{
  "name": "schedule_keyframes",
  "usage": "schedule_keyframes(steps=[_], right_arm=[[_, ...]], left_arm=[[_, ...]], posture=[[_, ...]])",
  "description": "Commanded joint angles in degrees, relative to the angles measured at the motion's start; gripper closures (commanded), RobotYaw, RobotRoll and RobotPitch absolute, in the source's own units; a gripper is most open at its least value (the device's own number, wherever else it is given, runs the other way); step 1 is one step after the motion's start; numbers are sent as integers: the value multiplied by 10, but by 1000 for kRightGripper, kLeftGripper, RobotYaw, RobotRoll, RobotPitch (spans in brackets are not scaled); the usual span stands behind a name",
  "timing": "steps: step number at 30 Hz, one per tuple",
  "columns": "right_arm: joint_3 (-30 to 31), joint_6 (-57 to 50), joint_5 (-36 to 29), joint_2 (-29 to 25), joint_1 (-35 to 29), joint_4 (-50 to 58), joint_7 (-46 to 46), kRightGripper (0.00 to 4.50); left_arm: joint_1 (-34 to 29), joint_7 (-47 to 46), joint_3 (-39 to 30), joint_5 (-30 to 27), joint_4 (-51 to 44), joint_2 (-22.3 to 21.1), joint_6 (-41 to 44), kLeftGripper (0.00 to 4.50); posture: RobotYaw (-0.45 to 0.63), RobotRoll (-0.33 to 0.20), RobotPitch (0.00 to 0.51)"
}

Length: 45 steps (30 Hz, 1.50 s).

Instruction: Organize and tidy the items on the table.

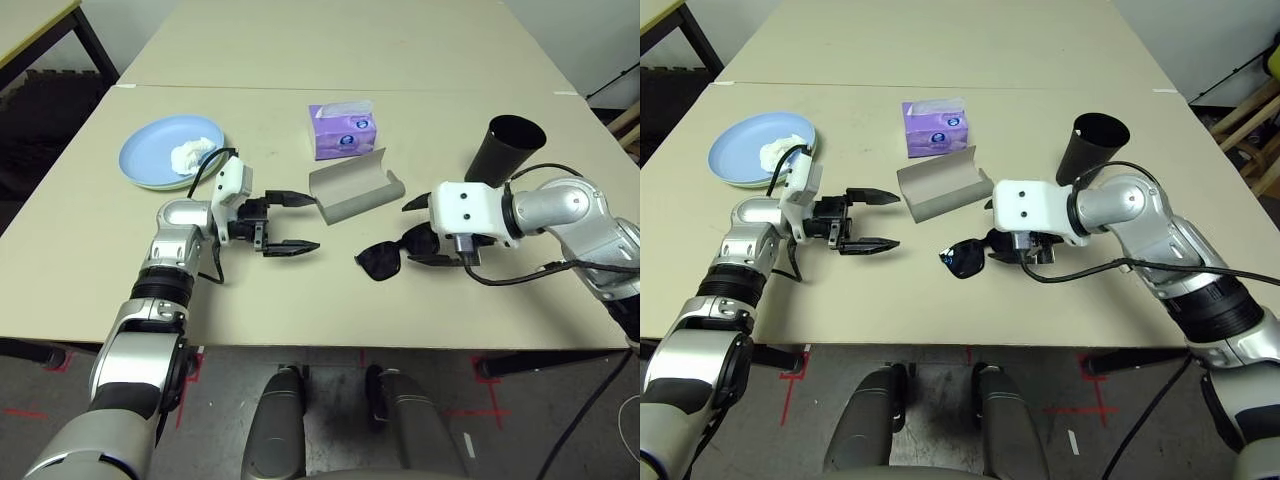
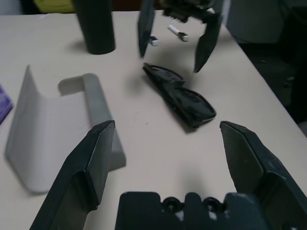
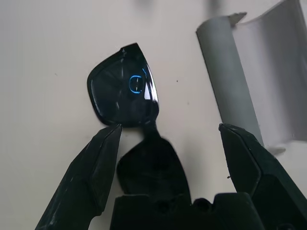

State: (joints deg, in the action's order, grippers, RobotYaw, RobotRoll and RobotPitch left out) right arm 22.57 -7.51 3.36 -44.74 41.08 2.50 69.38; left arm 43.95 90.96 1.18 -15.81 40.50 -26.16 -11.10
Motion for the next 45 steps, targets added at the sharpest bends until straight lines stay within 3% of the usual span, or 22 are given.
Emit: schedule_keyframes(steps=[1, 25, 45], right_arm=[[17, 14, 19, 4, 11, -3, 21, 0], [58, 7, 143, 19, 78, 21, 80, 0], [77, -37, 181, 13, 106, 67, 174, 0]], left_arm=[[-21, 15, 15, -11, -32, -4, -1, 44], [-49, 15, 40, -35, -73, -27, -2, 44], [-48, 12, 38, -28, -67, -13, -14, 44]], posture=[[109, 0, 217], [124, 0, 211], [139, 0, 201]])
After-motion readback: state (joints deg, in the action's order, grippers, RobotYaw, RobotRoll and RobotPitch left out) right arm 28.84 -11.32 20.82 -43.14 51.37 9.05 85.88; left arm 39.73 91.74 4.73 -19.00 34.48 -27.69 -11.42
